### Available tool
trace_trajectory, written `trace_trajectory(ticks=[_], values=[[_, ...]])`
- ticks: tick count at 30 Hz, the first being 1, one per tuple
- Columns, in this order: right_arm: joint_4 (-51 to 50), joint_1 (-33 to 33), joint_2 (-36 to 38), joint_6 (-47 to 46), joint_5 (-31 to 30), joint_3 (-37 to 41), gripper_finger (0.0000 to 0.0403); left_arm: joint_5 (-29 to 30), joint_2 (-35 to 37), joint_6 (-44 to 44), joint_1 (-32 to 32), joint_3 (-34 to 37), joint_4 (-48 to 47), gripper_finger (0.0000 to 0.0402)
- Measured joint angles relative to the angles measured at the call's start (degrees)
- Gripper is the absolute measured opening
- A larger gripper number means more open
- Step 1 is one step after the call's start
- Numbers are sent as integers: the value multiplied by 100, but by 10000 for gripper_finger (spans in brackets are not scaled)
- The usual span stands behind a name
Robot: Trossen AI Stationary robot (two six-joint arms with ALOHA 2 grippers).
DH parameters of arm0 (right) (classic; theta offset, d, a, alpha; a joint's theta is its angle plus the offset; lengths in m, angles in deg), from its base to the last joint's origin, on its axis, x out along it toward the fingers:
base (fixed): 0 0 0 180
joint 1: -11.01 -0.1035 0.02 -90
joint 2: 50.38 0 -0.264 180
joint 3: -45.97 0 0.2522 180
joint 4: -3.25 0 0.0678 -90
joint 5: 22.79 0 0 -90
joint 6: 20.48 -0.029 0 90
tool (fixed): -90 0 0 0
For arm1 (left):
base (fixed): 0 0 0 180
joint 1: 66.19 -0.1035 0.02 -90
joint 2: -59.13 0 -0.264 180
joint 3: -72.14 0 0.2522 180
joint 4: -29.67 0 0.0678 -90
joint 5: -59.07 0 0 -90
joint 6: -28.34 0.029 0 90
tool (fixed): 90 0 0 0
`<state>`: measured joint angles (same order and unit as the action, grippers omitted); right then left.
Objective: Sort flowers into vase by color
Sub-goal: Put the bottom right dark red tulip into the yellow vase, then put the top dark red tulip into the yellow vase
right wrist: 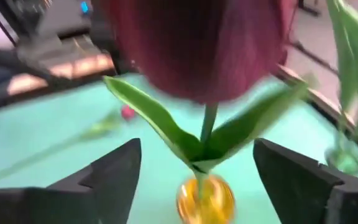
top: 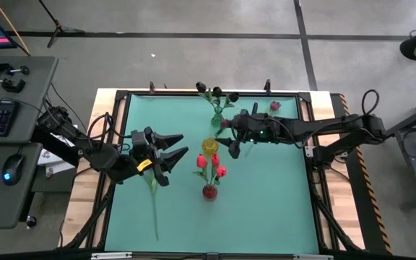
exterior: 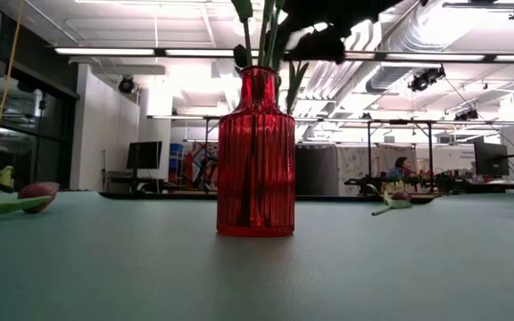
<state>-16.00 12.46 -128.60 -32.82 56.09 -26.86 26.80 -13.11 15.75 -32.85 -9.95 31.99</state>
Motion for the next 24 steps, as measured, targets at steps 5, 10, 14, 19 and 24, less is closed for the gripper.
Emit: trace_trajectory(ticks=[5,10,14,19,24], values=[[-1317,1,240,-77,0,0,309,3,0,160,0,0,12,221],[-2417,0,330,-233,113,0,309,14,0,376,0,2,53,221],[-3085,-10,347,-243,238,-2,309,51,0,386,-35,2,51,221],[-4007,-11,377,-220,130,-2,309,103,2,386,-37,0,49,221],[-4324,-11,447,-168,21,-2,309,246,2,386,-37,2,35,221]])
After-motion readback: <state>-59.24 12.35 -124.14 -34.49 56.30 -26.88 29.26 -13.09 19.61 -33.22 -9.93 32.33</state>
